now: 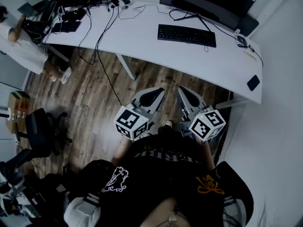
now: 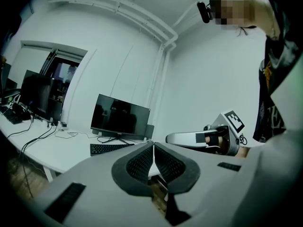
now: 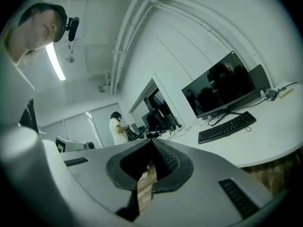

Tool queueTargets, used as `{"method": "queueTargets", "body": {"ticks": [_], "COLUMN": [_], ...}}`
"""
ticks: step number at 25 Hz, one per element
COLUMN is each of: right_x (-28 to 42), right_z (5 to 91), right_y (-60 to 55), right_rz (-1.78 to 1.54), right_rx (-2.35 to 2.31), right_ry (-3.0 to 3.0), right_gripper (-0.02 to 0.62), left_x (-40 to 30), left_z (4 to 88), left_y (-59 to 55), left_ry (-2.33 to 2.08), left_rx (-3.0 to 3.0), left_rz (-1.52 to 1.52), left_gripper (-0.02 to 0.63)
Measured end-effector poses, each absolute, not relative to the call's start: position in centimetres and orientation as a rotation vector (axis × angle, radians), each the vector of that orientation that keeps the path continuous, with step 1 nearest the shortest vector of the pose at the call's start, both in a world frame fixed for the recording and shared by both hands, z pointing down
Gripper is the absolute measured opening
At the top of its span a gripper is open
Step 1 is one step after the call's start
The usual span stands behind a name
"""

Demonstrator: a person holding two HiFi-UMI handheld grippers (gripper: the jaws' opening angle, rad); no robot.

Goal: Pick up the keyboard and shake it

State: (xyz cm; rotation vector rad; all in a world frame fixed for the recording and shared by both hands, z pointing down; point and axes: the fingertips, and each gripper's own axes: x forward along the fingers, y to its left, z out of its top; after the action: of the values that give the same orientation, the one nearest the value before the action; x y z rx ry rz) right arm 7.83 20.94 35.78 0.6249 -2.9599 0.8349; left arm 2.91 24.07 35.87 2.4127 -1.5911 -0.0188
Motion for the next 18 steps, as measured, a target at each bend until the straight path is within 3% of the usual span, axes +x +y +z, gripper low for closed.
{"method": "queueTargets", "body": {"ticks": [18], "right_x": [9.5], "right_z": [38.8], "right_y": [11.4], "right_rz": [0.932], "right_rx": [0.661], "right_ry": [-2.913], "right_gripper": [0.015], "left_x": [3.7], "left_z": [37.2], "left_y": [14.4], "left_ry": [-1.571], "left_rx": [2.377], "left_rz": [0.078], "left_gripper": [0.024]}}
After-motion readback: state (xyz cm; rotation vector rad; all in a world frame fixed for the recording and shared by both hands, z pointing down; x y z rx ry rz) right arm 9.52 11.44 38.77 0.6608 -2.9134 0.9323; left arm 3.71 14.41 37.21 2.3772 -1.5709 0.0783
